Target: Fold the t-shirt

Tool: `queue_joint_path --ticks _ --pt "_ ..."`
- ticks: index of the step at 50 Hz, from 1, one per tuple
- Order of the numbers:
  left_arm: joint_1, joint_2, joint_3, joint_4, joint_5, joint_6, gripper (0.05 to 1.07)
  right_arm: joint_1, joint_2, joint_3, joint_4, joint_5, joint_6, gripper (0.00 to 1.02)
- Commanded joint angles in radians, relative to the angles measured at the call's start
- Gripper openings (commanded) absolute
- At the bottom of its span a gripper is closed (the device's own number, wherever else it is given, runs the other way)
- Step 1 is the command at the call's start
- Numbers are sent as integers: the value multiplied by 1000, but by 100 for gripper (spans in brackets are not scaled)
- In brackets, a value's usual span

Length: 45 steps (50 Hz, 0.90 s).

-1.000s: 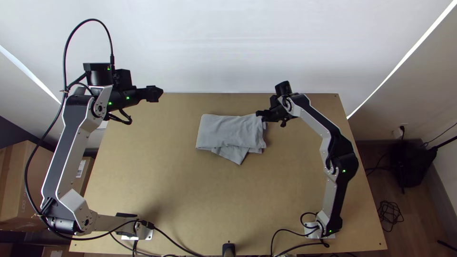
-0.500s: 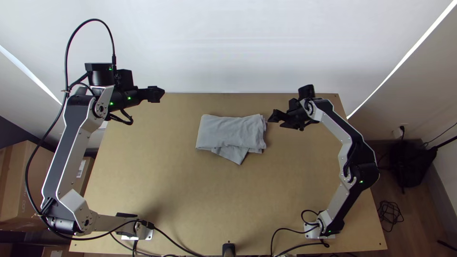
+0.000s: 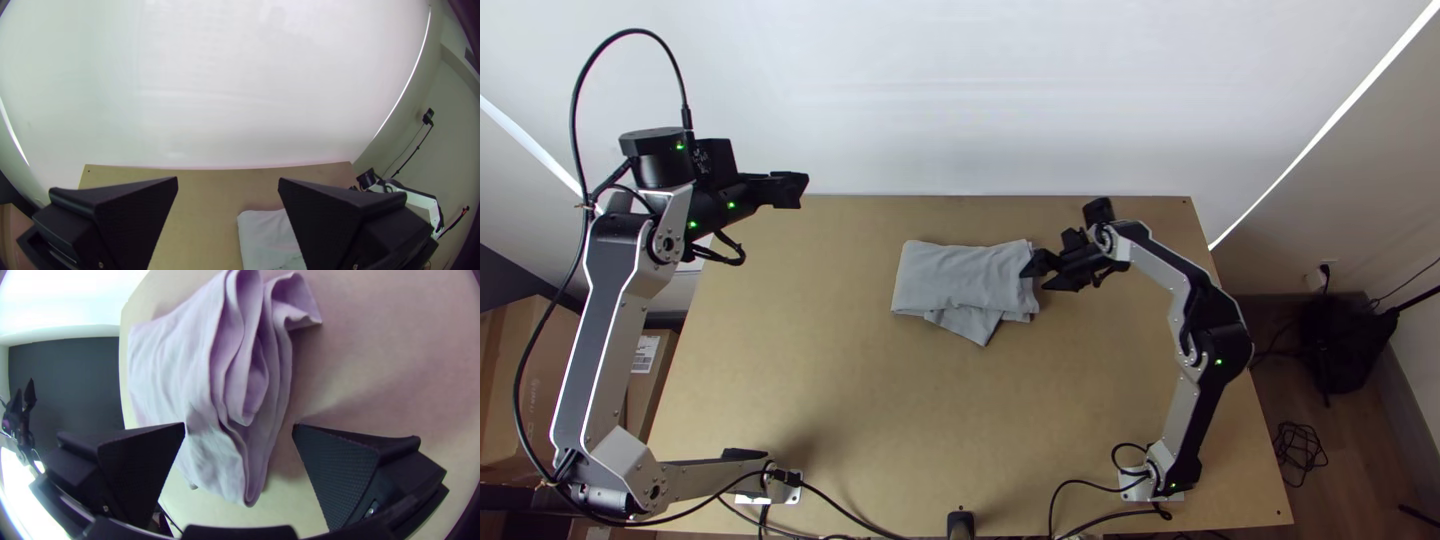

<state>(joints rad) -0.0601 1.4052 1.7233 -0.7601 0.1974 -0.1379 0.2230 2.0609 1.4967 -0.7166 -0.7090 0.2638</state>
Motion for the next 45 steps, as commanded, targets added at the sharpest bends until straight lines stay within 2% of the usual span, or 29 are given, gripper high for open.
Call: queue_joint_path --ticks 1,8,12,14,20,21,30,45 --pt "19 -29 -7 10 -3 9 102 39 53 30 8 -15 -11 99" --pt "37 -40 -8 7 -3 18 102 88 104 80 9 -6 -1 98" --pt "46 -43 -8 7 -3 20 102 108 127 96 14 5 2 82" --pt "46 -45 -7 7 -3 20 102 113 133 97 34 20 15 68" --pt "48 -49 -7 7 -3 20 102 88 133 94 91 32 32 7" --pt "48 -49 -7 7 -3 20 102 81 133 96 95 36 32 1" --pt "49 -52 -14 5 -3 18 102 -36 122 114 118 49 43 2" --pt "48 -54 -16 10 -1 18 102 -323 94 132 140 54 43 2"
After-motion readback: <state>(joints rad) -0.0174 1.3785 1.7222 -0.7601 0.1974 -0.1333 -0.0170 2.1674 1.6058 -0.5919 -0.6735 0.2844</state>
